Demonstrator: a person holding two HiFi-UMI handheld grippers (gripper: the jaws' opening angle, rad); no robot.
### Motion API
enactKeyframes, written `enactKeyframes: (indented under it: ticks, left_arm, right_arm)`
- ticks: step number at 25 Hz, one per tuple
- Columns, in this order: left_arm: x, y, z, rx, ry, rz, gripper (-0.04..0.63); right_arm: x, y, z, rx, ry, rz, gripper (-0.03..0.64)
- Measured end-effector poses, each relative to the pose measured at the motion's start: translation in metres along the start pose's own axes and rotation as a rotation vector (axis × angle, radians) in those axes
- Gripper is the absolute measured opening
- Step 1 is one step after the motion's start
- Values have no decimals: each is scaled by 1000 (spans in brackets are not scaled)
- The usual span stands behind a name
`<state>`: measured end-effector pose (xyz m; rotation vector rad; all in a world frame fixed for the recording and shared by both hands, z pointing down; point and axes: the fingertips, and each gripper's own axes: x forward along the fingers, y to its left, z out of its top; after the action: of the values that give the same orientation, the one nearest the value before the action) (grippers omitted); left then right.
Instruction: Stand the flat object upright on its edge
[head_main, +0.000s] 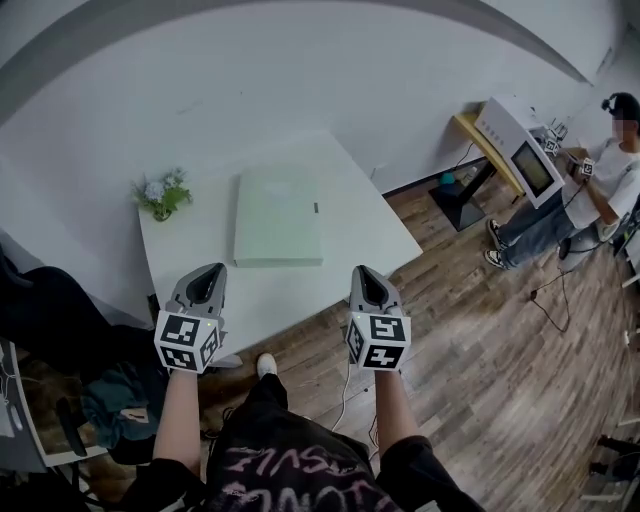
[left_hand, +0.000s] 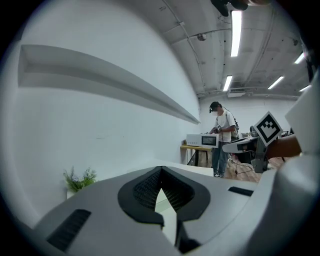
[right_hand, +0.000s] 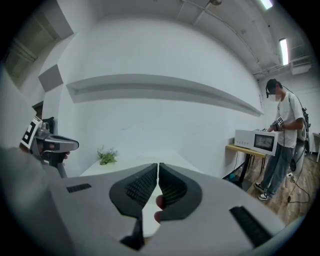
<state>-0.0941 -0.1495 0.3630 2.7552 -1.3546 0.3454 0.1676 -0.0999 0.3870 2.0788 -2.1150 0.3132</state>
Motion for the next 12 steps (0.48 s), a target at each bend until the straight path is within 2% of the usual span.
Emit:
enactKeyframes:
  ticks: [12]
  left_arm:
    - [87,73,5,-36,35,-26,15]
  right_arm:
    - [109,8,25,9,50,-3,27]
